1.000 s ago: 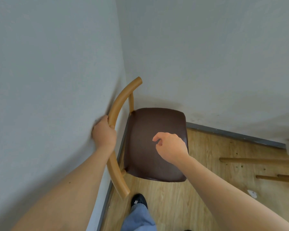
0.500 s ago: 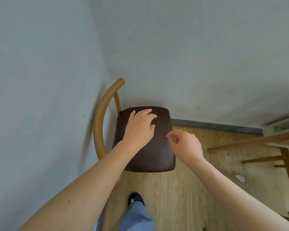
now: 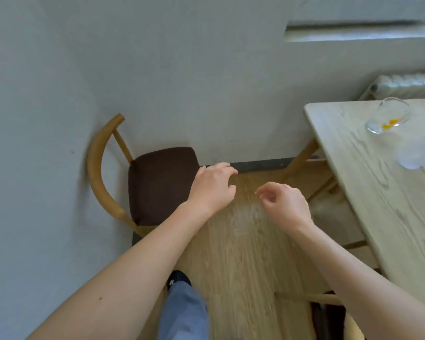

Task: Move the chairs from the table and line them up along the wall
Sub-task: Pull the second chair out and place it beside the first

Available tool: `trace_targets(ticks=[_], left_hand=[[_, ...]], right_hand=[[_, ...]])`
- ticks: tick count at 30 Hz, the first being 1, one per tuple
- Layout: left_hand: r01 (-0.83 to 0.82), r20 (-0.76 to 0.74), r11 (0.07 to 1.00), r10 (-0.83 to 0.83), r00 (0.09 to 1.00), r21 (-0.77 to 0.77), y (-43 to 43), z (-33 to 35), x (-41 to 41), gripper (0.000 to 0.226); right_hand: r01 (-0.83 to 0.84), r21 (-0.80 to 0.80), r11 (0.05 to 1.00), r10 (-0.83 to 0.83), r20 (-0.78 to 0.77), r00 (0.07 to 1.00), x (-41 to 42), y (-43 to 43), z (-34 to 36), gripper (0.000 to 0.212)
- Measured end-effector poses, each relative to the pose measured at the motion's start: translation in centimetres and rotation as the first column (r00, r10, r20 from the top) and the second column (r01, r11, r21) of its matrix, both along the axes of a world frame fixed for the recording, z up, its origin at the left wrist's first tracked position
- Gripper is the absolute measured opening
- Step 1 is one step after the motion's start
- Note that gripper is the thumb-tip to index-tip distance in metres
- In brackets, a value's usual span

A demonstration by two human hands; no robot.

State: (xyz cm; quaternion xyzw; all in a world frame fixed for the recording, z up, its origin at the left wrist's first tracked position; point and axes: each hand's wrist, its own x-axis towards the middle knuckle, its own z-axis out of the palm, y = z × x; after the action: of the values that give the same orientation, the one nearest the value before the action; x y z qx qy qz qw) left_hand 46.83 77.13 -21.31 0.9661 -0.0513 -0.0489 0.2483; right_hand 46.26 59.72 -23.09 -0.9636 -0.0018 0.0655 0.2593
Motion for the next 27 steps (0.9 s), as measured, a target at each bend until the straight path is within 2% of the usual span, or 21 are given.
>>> trace_targets(ticks=[6, 14, 21, 27], left_hand=[[0.101, 0.014, 0.995, -0.101, 0.995, -0.018, -9.4, 1.7, -7.6, 0.039], [0.201, 0.025, 0.978, -0.200, 0.980, -0.059, -13.7, 2.0, -15.4, 0.039], [0.197, -0.134, 0.951, -0.233, 0.963, -0.237, -15.2, -0.1, -22.6, 0.042], [0.197, -0.220, 0.927, -0.275, 0.936, -0.320, -18.6, -1.3, -29.0, 0.069]], right_hand=[[0.114, 0.023, 0.993, -0.115, 0.016, 0.993, -9.4, -10.1, 0.9, 0.019], [0.302, 0.033, 0.953, -0.301, -0.016, 0.953, -19.6, -15.4, 1.9, 0.025], [0.385, -0.013, 0.923, -0.385, -0.089, 0.919, -28.2, -16.2, 1.7, 0.025], [0.404, -0.065, 0.912, -0.408, -0.074, 0.910, -35.2, -18.8, 1.0, 0.024]])
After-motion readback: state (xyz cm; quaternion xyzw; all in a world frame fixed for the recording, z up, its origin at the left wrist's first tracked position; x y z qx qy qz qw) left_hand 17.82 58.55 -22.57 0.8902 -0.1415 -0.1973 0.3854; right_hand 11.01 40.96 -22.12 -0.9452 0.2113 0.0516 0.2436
